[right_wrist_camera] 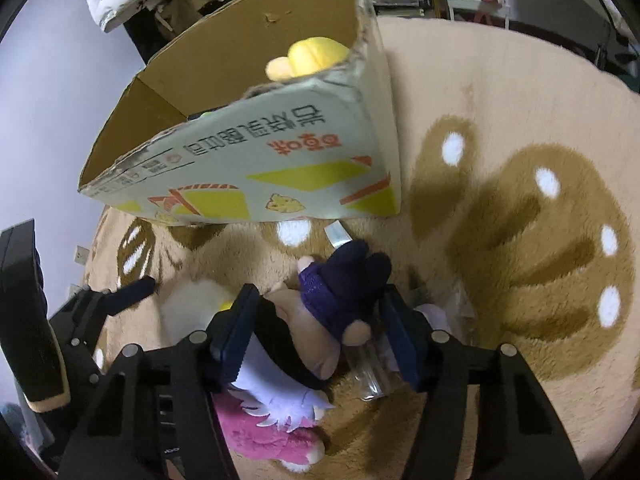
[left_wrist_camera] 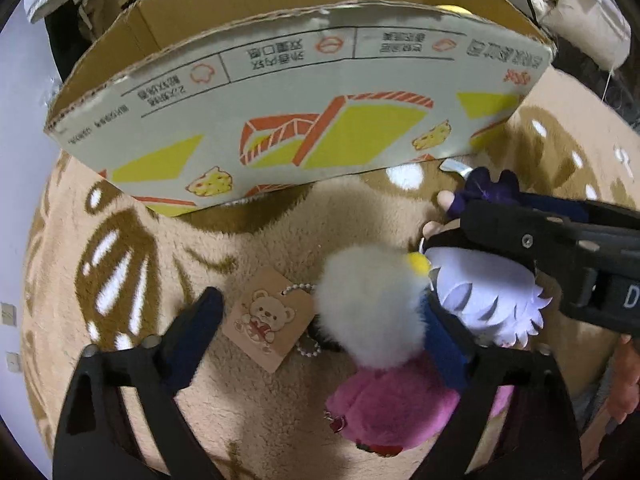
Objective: Organize soft objects
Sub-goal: 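Grasp the white fluffy plush with the left gripper while the right grasps the purple-hat doll, then lift both plush toys over the box and lower them inside, then open both grippers to release the toys into the box, then grasp the pink plush bear with the left gripper while the right grasps the bagged purple toy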
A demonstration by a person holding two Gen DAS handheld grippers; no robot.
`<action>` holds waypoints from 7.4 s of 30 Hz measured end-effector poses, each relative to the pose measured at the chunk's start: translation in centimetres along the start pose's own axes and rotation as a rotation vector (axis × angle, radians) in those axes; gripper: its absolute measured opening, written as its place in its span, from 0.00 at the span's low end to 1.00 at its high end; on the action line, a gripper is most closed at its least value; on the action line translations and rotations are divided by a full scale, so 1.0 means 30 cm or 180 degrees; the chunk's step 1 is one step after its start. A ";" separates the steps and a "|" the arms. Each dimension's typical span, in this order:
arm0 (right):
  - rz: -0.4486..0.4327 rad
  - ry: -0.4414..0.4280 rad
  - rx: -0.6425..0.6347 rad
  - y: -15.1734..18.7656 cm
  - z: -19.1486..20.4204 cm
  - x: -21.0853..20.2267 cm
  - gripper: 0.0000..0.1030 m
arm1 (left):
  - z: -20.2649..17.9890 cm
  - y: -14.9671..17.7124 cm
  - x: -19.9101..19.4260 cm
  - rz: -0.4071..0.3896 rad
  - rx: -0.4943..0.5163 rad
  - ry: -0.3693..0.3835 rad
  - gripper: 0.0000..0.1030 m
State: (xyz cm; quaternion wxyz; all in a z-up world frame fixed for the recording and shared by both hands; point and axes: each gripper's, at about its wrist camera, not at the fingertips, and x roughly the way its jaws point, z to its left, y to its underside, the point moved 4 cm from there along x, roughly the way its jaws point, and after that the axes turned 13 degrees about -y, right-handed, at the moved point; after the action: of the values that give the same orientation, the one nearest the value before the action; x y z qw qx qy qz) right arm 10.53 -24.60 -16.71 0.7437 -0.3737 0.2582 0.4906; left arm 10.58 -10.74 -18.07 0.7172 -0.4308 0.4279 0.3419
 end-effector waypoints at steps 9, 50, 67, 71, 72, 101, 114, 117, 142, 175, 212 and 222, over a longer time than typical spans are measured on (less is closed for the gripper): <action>-0.0062 0.0077 -0.0086 -0.017 -0.010 -0.019 0.34 | -0.043 0.004 0.002 -0.0061 0.0080 0.0167 0.43; -0.1846 0.0580 -0.1188 0.016 0.284 -0.465 0.19 | 0.189 0.009 -0.454 -0.1709 -0.0635 -0.0672 0.32; -0.2302 0.0773 -0.1722 -0.058 0.427 -0.507 0.19 | 0.256 -0.118 -0.503 -0.2120 -0.0638 -0.0795 0.32; -0.2293 0.0767 -0.1744 -0.082 0.430 -0.498 0.19 | 0.270 -0.150 -0.511 -0.2167 -0.0645 -0.0764 0.32; -0.2293 0.0768 -0.1750 -0.094 0.430 -0.492 0.19 | 0.272 -0.158 -0.511 -0.2170 -0.0654 -0.0752 0.32; -0.2083 0.0667 -0.1653 -0.234 0.334 -0.377 0.19 | 0.240 -0.288 -0.370 -0.2044 -0.0596 -0.0605 0.32; -0.1911 0.0579 -0.1547 -0.253 0.275 -0.315 0.20 | 0.179 -0.308 -0.270 -0.1762 -0.0385 -0.0448 0.34; -0.1870 0.0501 -0.1465 -0.257 0.260 -0.306 0.20 | 0.174 -0.308 -0.249 -0.1691 -0.0384 -0.0426 0.34; -0.1716 0.0178 -0.1093 -0.225 0.195 -0.357 0.52 | 0.203 -0.205 -0.318 -0.1534 -0.0531 -0.0478 0.89; -0.1176 0.0376 -0.0763 -0.001 0.162 -0.473 0.98 | 0.091 0.067 -0.385 -0.0647 -0.0373 0.0068 0.97; 0.0404 0.0657 0.0012 0.044 -0.121 -0.065 0.98 | -0.180 0.074 -0.045 0.0560 -0.0009 0.0318 0.97; 0.0511 0.0842 -0.0169 0.037 -0.136 -0.006 0.98 | -0.208 0.078 0.019 0.0700 -0.0097 0.0336 0.98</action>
State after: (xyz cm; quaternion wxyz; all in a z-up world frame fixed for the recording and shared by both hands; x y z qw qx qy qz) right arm 9.35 -27.72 -19.31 0.6514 -0.4327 0.3698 0.5017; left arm 6.81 -15.43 -21.00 0.6452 -0.4096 0.5044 0.4018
